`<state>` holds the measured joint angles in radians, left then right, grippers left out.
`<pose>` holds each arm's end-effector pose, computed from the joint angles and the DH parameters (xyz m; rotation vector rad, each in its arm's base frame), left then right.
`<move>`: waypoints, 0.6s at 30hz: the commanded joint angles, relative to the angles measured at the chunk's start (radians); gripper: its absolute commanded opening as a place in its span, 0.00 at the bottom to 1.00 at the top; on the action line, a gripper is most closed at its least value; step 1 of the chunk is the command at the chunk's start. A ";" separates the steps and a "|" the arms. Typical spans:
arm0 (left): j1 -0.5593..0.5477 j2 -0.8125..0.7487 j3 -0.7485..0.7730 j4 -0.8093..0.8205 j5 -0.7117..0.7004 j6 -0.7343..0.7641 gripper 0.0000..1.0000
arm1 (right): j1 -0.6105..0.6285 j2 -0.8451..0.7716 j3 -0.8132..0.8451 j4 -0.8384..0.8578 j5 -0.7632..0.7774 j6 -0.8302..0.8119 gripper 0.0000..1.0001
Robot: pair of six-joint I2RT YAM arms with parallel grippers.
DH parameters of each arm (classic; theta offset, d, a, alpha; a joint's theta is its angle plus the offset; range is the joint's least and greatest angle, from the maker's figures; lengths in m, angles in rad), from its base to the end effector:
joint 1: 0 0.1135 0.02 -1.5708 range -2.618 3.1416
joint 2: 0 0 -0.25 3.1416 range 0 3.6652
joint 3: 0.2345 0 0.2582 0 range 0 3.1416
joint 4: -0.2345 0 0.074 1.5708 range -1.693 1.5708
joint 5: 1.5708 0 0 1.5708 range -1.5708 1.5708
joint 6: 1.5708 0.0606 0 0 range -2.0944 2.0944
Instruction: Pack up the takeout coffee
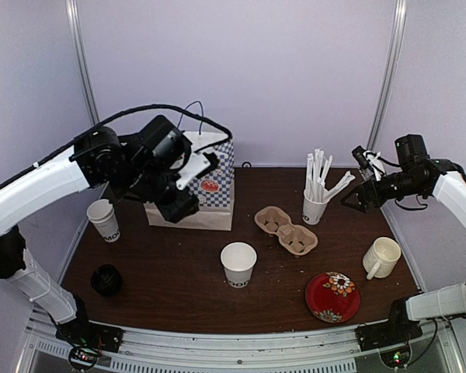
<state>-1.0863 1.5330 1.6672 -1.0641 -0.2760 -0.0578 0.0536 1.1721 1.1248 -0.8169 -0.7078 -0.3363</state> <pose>0.1686 -0.2848 0.3503 1.1091 2.1933 -0.1544 0.2521 0.0530 0.3006 -0.7402 2.1586 0.7096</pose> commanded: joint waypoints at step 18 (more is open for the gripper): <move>0.429 -0.339 -0.691 -0.192 0.041 -0.600 0.63 | -0.005 0.027 -0.124 0.139 -0.068 0.016 0.93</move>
<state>-0.6868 1.2129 1.0267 -1.3182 -0.3218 -0.5880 0.0536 1.1992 1.0168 -0.7120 -0.7506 -0.3290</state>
